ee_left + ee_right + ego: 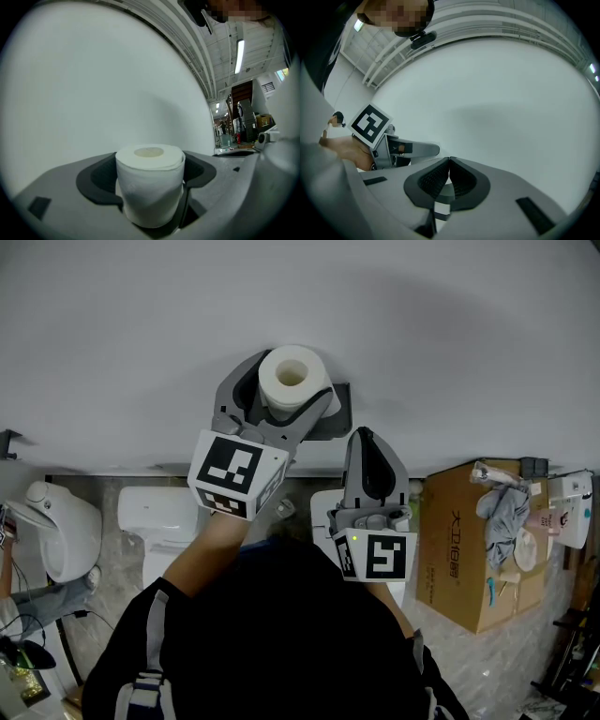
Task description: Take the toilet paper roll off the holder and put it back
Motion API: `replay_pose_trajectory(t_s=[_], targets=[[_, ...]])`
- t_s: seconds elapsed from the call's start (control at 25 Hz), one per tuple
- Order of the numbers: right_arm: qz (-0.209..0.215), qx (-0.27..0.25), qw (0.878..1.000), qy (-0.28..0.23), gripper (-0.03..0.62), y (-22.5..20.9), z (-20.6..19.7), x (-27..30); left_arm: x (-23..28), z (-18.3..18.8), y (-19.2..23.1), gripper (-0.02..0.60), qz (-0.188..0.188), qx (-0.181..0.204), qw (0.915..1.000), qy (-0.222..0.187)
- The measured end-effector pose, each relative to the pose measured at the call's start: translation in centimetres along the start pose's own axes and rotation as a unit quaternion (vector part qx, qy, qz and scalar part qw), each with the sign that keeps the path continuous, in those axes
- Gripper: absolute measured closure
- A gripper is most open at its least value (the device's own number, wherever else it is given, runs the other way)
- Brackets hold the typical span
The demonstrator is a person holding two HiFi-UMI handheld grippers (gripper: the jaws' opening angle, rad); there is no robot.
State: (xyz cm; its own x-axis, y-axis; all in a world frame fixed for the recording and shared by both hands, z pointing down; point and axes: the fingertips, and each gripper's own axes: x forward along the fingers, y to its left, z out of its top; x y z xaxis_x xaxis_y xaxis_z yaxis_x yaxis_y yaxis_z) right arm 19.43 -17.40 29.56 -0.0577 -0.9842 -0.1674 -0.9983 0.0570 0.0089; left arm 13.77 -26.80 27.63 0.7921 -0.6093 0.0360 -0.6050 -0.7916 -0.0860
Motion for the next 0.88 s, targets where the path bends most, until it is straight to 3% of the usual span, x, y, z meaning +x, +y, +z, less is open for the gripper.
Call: replay_pose_trajectory(t_s=[0.4, 0.88], targets=[[0.001, 0.002, 1.000, 0.004, 0.571, 0.4, -0.3, 0.9, 0.7, -1.0, 0.3, 0.186, -0.011, -0.010, 0.9996, 0.026], [0.011, 0.003, 1.000, 0.001, 0.571, 1.3, -0.3, 1.5, 0.2, -0.8, 0.3, 0.183, -0.031, -0.021, 0.9993, -0.004]])
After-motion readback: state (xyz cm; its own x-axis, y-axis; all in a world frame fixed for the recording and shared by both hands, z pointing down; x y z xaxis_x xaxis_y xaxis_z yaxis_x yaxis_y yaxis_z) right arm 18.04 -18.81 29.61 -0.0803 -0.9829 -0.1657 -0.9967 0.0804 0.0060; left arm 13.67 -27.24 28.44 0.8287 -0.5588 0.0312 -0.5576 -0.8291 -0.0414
